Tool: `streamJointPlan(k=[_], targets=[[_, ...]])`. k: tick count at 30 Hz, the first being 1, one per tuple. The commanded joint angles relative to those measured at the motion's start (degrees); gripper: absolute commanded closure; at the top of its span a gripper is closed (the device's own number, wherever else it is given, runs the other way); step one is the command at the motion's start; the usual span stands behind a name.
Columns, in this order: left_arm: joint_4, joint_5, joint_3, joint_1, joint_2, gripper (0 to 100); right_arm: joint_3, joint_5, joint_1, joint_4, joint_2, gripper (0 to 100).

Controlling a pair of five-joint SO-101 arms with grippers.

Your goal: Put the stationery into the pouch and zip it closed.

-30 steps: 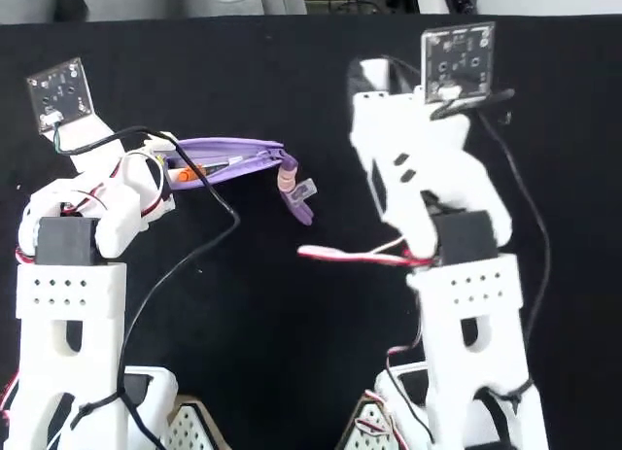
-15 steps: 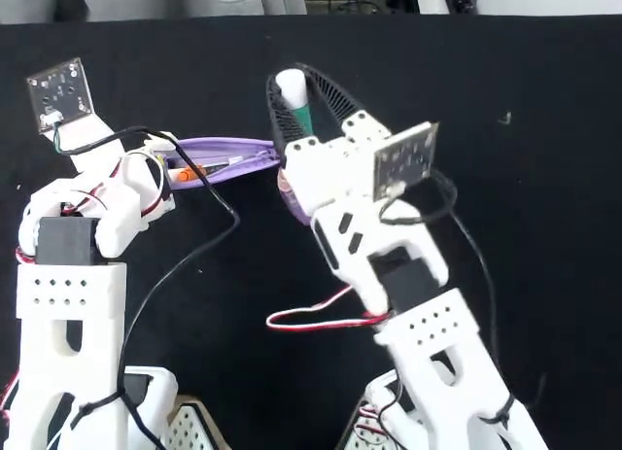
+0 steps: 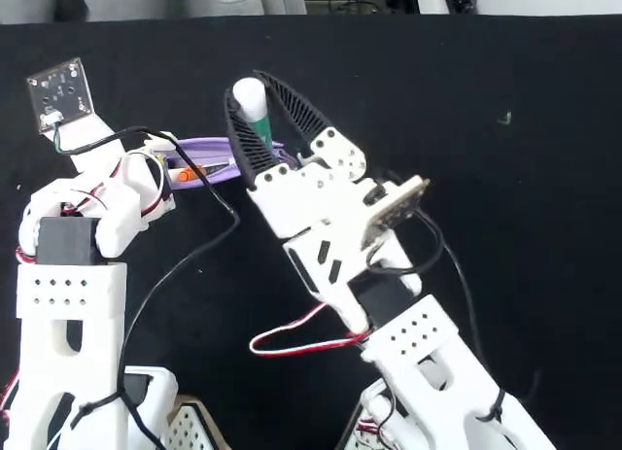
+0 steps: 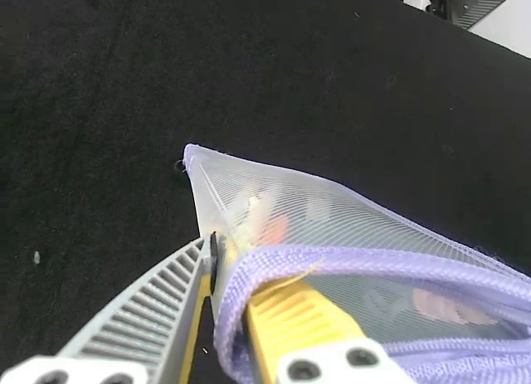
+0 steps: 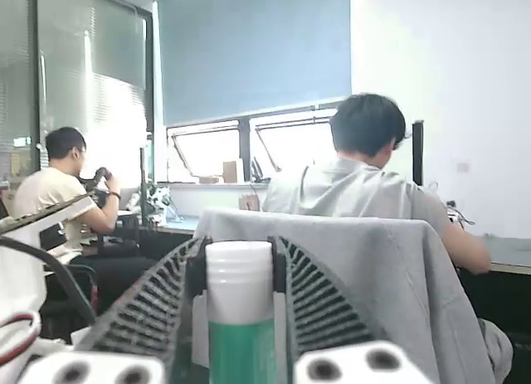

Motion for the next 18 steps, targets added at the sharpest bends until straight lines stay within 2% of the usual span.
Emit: streamJointPlan(k=[1,5,12,18], targets=[[-1.05,0.70,0.40,0.22,0.09,97,-0.04,-0.09,-1.85,-6.86,4.53,98.7],[-1.05,0.70,0.31,0.22,0.09,97,-0.04,0.00,-1.93,-14.68,11.65,98.7],[-1.05,0.70,0.13,0.22,0.09,97,2.68,7.03,-5.19,-22.59,15.60,98.7],[-1.05,0.70,0.31,0.13,0.09,97,3.47,7.74,-5.89,-23.47,16.57,98.7]])
